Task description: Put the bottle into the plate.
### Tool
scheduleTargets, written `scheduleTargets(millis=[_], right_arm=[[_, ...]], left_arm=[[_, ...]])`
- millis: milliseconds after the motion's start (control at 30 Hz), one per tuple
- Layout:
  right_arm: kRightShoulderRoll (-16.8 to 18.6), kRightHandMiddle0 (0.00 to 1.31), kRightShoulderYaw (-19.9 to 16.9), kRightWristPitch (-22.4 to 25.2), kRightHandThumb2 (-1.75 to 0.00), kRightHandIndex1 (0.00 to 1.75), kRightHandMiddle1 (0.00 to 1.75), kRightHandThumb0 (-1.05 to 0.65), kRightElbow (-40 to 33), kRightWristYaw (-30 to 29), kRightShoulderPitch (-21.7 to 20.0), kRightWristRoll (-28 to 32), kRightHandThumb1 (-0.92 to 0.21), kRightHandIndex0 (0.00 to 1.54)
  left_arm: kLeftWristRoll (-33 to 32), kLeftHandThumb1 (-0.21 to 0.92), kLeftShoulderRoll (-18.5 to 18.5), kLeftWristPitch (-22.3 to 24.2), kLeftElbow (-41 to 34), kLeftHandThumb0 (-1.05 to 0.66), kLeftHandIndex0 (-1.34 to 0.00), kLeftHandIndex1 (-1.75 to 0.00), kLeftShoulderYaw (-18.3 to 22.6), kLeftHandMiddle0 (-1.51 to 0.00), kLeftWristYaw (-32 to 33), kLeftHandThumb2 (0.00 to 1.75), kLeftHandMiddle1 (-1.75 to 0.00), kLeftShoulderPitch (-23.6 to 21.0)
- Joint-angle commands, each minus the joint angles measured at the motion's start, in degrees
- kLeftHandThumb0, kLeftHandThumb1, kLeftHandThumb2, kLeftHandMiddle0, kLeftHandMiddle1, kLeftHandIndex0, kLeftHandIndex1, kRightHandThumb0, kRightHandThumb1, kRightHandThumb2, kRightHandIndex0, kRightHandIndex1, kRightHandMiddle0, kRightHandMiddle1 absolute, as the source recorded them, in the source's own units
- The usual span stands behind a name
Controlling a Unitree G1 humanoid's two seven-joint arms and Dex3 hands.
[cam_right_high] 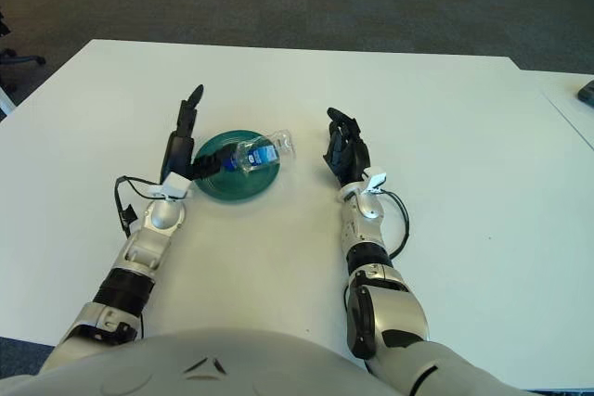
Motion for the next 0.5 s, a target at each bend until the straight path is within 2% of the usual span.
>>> scheduleTargets(millis=[0, 167, 233, 367, 467], right_arm=[[2.27, 0.00, -0.51, 4.82, -0.79, 0.00, 0.70, -0.81, 6.42, -0.54, 6.21, 0.66, -0.92, 0.36], [2.47, 0.00, -0.74, 4.64, -0.77, 0.00, 0.69, -0.82, 6.05, -0.58, 6.45, 0.97, -0.92, 0.35], [2.49, 0.00, -0.68, 4.62, -0.76, 0.00, 0.69, -0.82, 5.81, -0.53, 6.61, 0.91, -0.92, 0.35], [2.38, 0.00, -0.42, 4.89, -0.76, 0.00, 0.68, -0.82, 5.40, -0.68, 6.82, 0.48, -0.92, 0.34], [2.27, 0.00, -0.18, 4.87, -0.77, 0.00, 0.68, -0.81, 5.08, -0.84, 7.03, 0.20, -0.92, 0.34]], left_arm=[[-1.69, 0.92, 3.07, -0.38, 0.04, -1.05, 0.00, -0.63, 4.72, -0.14, 1.06, 0.36, -0.04, -2.12], [-3.12, 0.92, 2.44, -2.43, 0.48, -1.04, 0.00, -0.84, 6.77, -0.24, 2.47, 0.47, -0.08, -1.50], [-5.00, 0.92, 2.79, -4.56, 1.15, -1.03, 0.00, -0.91, 7.88, -0.27, 2.00, 0.51, -0.10, -1.03], [-9.00, 0.92, 4.56, -9.15, 3.81, -0.96, -0.03, -1.04, 10.07, -0.36, -0.30, 0.60, -0.15, -0.68], [-11.96, 0.92, 5.52, -10.35, 5.33, -0.91, -0.08, -1.08, 11.24, -0.41, -3.05, 0.64, -0.18, -0.31]])
